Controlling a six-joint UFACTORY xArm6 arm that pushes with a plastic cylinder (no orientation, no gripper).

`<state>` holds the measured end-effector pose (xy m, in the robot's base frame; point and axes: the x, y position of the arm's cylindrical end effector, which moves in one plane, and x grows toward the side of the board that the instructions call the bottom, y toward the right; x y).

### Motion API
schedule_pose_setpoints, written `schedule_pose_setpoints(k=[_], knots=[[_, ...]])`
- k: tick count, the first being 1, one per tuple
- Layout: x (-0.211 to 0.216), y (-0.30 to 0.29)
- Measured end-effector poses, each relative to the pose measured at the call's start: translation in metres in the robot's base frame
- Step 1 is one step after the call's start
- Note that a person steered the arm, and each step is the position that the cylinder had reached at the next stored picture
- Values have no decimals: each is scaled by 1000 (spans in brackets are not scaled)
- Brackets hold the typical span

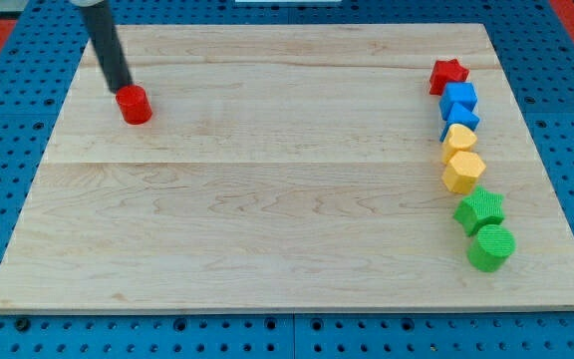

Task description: Move the arm to the top of the board

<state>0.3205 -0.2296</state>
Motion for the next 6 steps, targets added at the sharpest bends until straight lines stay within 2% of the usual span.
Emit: schedule_pose_setpoints(k=[1, 5, 6], knots=[[-14, 42], [-128, 324], [-129, 377]])
